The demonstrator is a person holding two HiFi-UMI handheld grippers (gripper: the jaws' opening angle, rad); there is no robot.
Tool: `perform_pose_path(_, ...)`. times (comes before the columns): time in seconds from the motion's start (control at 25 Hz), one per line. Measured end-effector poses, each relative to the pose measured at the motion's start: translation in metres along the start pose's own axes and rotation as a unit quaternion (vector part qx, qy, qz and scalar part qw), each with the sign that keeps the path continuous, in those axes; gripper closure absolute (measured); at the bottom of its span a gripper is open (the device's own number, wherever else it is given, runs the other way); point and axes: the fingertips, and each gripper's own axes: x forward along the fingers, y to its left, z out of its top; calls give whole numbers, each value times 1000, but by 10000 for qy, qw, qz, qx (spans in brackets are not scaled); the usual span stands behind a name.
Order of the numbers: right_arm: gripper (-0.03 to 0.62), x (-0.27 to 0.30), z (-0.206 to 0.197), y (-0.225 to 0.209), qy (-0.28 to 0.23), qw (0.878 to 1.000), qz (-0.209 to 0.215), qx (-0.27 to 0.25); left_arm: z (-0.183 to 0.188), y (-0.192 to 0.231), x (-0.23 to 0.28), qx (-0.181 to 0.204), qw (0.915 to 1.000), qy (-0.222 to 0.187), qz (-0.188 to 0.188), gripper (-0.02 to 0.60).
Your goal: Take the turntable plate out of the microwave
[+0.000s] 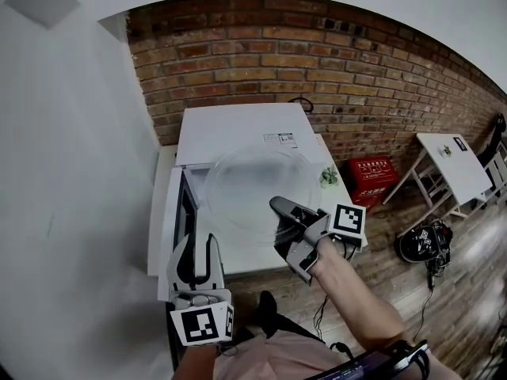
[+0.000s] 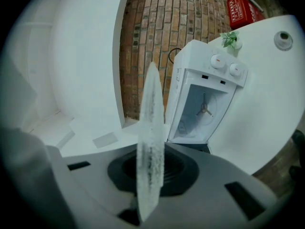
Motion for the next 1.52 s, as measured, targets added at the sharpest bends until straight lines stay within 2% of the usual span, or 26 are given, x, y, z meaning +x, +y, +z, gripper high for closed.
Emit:
perform_pose_path(0.32,565,48,37,-19,28,9996,-77,259,-22,11,31,-1,9998,191,29,446)
perform_pose_path(0.76,565,87,70,-52,123,9983,-245,520,-45,-4,78,0,9988,435,-215,446)
perform_pose_path(1.16,563,109,91,-61,77,9973,-82,720,-65,-20,112,-257,9965,689,-405,446)
perform_pose_path(1.52,557,125,103,-61,16,9964,-28,849,-75,-47,138,-227,9941,743,-755,446)
